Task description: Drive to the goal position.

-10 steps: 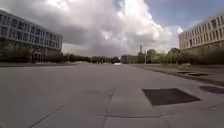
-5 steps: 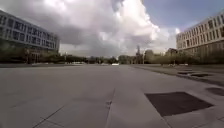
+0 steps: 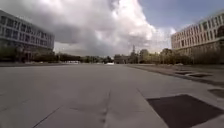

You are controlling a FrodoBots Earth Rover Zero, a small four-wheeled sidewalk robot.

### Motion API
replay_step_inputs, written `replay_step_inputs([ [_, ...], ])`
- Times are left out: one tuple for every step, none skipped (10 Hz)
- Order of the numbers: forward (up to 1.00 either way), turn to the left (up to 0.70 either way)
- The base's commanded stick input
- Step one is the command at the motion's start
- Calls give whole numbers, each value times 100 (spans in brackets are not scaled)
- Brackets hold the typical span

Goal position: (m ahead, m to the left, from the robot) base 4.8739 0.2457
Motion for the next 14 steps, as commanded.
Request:
replay_step_inputs([
  [70,-14],
  [70,-14],
  [70,0],
  [70,0],
  [70,0],
  [70,0],
  [70,0],
  [70,-6],
  [70,-14],
  [70,-14],
  [70,-14],
  [70,-14],
  [70,-9],
  [70,0],
])
